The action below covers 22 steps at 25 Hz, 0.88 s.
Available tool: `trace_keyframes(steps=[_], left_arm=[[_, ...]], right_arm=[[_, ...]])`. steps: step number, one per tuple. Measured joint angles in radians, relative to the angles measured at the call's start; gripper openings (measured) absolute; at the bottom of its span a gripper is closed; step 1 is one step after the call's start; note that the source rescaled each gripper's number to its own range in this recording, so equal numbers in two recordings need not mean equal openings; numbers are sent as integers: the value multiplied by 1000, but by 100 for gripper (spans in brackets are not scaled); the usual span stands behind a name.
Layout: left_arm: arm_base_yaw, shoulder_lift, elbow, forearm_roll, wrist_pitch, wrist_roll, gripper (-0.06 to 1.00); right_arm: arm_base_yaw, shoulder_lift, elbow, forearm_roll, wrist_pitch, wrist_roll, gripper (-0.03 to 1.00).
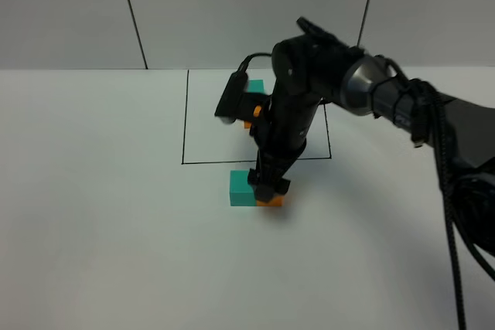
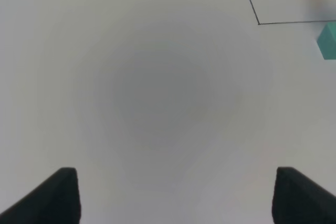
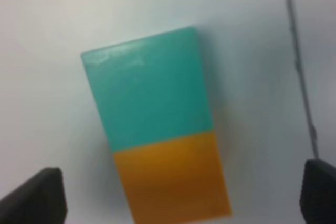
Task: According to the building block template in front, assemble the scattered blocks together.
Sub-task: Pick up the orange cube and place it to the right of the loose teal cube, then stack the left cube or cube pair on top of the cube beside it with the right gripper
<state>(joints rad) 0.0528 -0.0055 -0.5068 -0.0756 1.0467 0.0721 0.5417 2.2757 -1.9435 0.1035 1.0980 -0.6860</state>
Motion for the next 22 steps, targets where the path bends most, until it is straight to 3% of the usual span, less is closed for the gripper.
trace_keyframes(steps=[6,12,15,22], left_arm=[[0,0,0,0,0,0,67],[0,0,0,0,0,0,67],[0,0,0,0,0,0,67],[0,0,0,0,0,0,67]], right_arm=[[-89,-174,0,-110,52,283,91],[-190,-323,42,-221,44,494,85],[-238,-414,183,-236,-59,555,83],[-310,-638,651,-239,-415,639,82]])
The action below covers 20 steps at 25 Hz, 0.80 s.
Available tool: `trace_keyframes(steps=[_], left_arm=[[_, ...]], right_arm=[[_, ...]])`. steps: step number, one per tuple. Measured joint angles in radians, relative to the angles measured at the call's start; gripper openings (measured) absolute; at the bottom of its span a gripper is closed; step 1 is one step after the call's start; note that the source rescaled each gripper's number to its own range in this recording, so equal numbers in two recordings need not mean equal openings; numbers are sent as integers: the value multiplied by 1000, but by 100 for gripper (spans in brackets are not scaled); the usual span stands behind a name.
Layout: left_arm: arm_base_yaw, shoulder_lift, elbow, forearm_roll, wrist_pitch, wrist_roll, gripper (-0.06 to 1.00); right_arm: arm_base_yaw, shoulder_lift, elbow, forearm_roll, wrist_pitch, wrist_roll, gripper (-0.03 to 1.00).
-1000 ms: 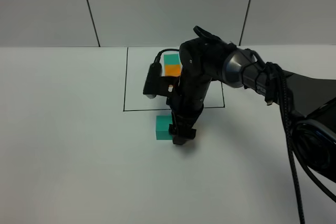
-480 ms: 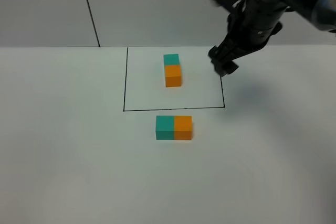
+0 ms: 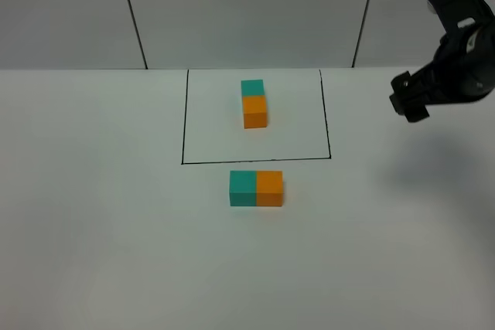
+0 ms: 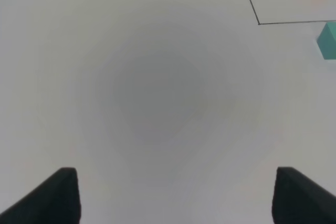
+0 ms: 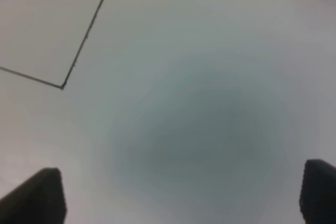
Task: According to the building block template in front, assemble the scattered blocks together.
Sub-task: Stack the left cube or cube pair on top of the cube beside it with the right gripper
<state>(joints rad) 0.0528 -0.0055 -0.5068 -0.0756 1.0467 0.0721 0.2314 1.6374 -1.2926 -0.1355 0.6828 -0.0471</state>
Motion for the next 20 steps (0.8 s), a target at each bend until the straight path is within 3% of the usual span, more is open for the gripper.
trace_keyframes(steps=[3,8,15,20], left_arm=[[0,0,0,0,0,0,67],[0,0,0,0,0,0,67],[0,0,0,0,0,0,67],[0,0,0,0,0,0,67]], right_arm=[[-6,-62,135,14,-105,10,82],[-8,-96,234,23,-138,7,82],[2,-80,208,23,-136,-133,82],[74,30,59,23,-32,-325,82]])
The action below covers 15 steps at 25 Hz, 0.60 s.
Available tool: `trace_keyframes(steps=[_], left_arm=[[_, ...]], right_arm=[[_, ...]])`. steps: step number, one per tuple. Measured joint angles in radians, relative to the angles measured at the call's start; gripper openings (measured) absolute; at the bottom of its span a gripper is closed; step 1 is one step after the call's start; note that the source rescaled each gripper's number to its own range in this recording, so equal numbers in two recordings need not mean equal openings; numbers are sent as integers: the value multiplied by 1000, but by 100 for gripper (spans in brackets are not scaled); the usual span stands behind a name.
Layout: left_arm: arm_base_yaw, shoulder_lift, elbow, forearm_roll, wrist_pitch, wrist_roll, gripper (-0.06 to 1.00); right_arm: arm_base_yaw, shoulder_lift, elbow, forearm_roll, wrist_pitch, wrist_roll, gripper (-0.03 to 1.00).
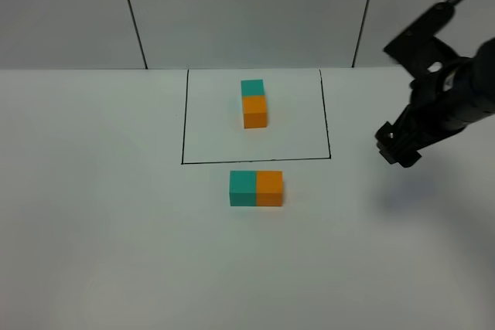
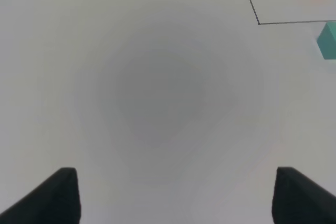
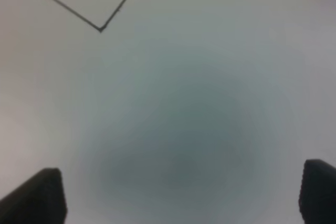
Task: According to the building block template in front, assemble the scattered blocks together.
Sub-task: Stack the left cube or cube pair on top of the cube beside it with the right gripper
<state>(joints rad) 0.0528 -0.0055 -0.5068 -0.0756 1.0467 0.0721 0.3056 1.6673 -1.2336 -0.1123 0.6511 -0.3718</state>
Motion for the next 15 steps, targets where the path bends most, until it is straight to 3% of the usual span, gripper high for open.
trace_keyframes(steps=[9,15], left_arm=[[0,0,0,0,0,1,67],[0,0,0,0,0,1,67]], right_arm=[[200,359,-471,42,293,-267,79],[277,571,-724,118,463,-404,75]])
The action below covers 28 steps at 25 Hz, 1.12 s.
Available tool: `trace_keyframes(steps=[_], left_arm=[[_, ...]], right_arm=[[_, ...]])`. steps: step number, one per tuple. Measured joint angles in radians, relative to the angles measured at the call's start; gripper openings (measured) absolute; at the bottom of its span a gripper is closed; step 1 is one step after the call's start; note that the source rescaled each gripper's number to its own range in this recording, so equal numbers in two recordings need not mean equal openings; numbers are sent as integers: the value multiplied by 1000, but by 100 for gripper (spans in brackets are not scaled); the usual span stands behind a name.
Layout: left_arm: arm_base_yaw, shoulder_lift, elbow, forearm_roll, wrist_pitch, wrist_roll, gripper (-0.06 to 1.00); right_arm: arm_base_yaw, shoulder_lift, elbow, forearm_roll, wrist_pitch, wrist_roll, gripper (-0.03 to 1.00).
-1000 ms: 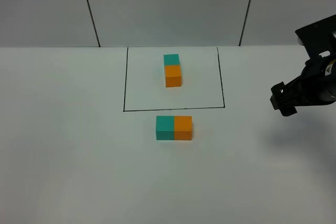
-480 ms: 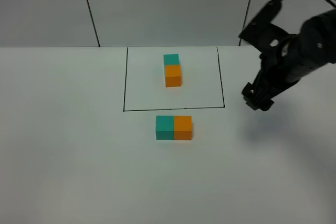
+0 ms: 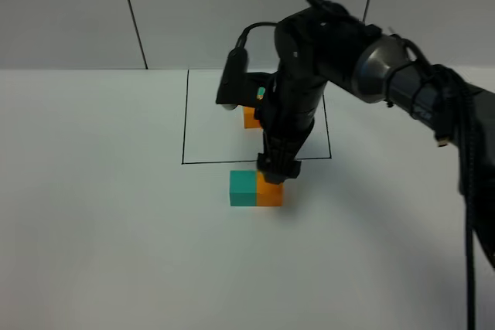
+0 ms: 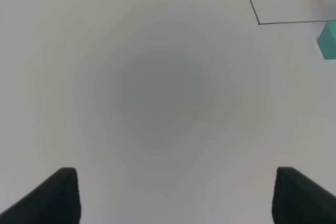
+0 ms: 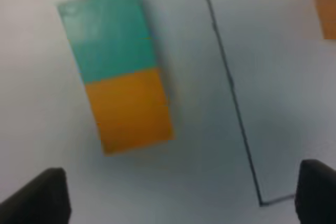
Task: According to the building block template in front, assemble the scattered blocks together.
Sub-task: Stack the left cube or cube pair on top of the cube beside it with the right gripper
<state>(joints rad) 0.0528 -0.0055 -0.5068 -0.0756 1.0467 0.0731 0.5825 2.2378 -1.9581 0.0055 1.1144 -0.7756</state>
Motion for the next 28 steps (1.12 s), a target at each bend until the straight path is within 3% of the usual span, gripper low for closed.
trace_keyframes(steps=[5,23,26,28], left_arm=[[0,0,0,0,0,0,67],[0,0,0,0,0,0,67],[0,0,0,0,0,0,67],[0,0,0,0,0,0,67]], right_arm=[[21,98,-73,21,19,-23,73],[19,200,-76,89,-21,-66,73],[19,200,-76,92,-32,-66,68],[19,200,-76,98,-32,-66,56]])
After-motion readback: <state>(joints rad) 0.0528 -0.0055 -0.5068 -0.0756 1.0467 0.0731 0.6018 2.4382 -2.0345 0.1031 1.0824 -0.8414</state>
